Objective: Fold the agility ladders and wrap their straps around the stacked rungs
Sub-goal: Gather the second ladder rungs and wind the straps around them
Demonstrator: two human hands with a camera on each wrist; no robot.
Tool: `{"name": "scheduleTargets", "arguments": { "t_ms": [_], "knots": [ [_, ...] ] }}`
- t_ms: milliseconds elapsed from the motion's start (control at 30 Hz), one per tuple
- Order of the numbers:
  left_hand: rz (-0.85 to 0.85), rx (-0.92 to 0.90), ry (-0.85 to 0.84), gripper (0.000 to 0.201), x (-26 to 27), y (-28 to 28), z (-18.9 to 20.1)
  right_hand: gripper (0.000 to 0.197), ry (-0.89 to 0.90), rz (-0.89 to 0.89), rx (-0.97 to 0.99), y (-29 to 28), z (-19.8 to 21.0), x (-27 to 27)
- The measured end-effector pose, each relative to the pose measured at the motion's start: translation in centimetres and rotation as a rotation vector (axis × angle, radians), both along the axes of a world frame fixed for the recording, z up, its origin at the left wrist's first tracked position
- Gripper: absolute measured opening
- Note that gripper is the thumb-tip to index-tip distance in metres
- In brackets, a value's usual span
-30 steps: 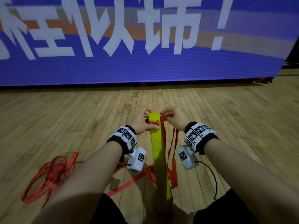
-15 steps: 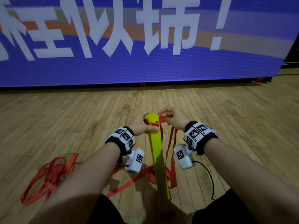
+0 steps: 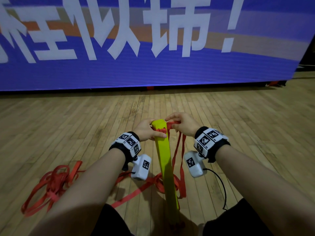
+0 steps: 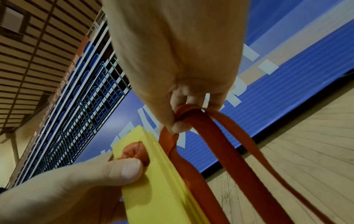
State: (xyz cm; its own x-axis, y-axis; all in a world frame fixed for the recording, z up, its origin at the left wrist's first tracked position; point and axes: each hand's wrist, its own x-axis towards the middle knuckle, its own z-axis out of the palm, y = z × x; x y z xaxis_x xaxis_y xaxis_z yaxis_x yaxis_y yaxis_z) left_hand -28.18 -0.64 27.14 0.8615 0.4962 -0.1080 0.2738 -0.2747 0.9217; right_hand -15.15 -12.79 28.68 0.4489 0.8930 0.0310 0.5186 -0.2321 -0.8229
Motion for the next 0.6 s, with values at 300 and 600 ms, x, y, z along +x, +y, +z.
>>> {"name": "scheduleTargets", "arguments": {
  "t_ms": [300,600],
  "knots": [
    [-0.010,-0.010,-0.003,0.044,-0.08,-0.09,-0.06,0.032,0.041,0.019,0.022,0.18,-0.39,0.27],
    [-0.030,-0.008,-0.009,0.034,-0.18,-0.39,0.18,0.022,-0.323,-0.019,-0.247,-0.19,0.10,0.05]
  ]
}}
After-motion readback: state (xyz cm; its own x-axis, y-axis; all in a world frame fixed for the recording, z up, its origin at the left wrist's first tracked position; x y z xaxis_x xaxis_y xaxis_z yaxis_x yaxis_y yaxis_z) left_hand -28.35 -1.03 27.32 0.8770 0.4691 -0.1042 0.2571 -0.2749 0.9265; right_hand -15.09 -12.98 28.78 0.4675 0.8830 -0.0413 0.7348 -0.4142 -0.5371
